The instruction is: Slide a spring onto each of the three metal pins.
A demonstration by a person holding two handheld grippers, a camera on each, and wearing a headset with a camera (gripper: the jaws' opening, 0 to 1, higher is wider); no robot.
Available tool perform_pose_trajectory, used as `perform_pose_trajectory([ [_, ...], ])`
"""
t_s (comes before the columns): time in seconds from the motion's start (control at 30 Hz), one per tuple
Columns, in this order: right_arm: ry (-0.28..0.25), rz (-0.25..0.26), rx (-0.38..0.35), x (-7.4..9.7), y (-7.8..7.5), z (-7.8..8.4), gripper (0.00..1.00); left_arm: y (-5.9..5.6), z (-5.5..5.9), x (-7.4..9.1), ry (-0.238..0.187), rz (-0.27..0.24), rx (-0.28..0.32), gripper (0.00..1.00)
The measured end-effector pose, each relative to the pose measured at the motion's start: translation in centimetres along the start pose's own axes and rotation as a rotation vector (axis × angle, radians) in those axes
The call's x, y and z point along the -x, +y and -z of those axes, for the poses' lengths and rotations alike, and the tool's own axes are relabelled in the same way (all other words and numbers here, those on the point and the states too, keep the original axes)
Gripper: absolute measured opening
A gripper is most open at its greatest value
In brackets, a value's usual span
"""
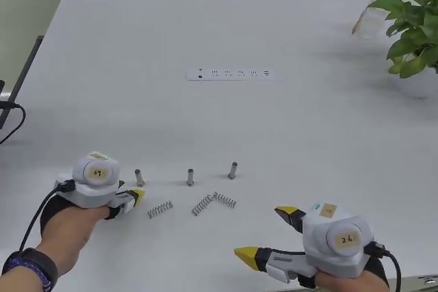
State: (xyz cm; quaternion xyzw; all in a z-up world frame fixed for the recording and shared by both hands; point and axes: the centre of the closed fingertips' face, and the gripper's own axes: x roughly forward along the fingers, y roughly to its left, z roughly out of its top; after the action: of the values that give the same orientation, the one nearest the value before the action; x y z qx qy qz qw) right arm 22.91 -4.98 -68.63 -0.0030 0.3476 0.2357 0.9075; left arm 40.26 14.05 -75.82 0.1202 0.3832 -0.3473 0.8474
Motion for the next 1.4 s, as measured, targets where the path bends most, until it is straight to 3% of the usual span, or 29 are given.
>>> perform_pose_trajectory([
  [0.57, -0.001, -0.011, 0.015, 0.0, 0.6, 0.0, 0.68, 0.1, 1.4, 2.7, -0.038, -0.009, 0.029, 0.29],
  [1.1, 0.003, -0.030, 0.021, -0.6, 1.3, 0.0, 0.68, -0.2, 2.3, 6.3, -0.076, 0.003, -0.015, 0.38],
  [1.4, 0.005, -0.042, 0.031, -0.9, 1.5, -0.3, 0.68, -0.7, 1.9, 7.7, -0.109, 0.019, -0.011, 0.46],
])
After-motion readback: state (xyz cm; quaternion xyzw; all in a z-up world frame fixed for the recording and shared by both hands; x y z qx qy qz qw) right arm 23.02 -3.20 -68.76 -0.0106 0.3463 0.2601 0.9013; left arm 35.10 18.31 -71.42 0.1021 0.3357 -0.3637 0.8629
